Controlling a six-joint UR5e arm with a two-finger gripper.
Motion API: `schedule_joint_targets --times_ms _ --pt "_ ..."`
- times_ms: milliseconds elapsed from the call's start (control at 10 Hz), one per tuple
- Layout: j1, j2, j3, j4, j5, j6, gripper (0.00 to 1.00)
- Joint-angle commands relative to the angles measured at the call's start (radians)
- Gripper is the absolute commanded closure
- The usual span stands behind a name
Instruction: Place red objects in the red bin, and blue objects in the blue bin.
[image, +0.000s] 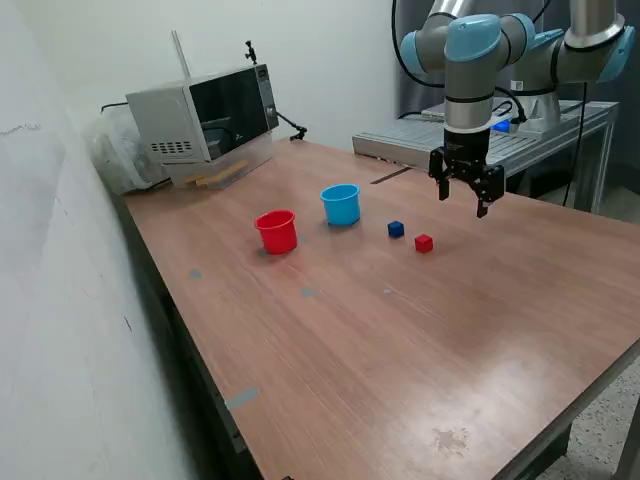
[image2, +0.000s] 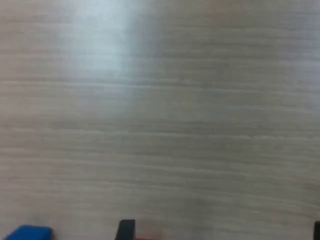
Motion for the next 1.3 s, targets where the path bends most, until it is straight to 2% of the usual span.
schedule_joint_targets --times_ms 0,700,1200 --pt "0.033 0.045 -0.052 -0.021 0.008 0.011 0.0" --pt "0.019 0.09 -0.071 -0.033 0.005 0.012 0.0" --pt "-0.03 0.091 -0.076 -0.04 0.005 0.012 0.0"
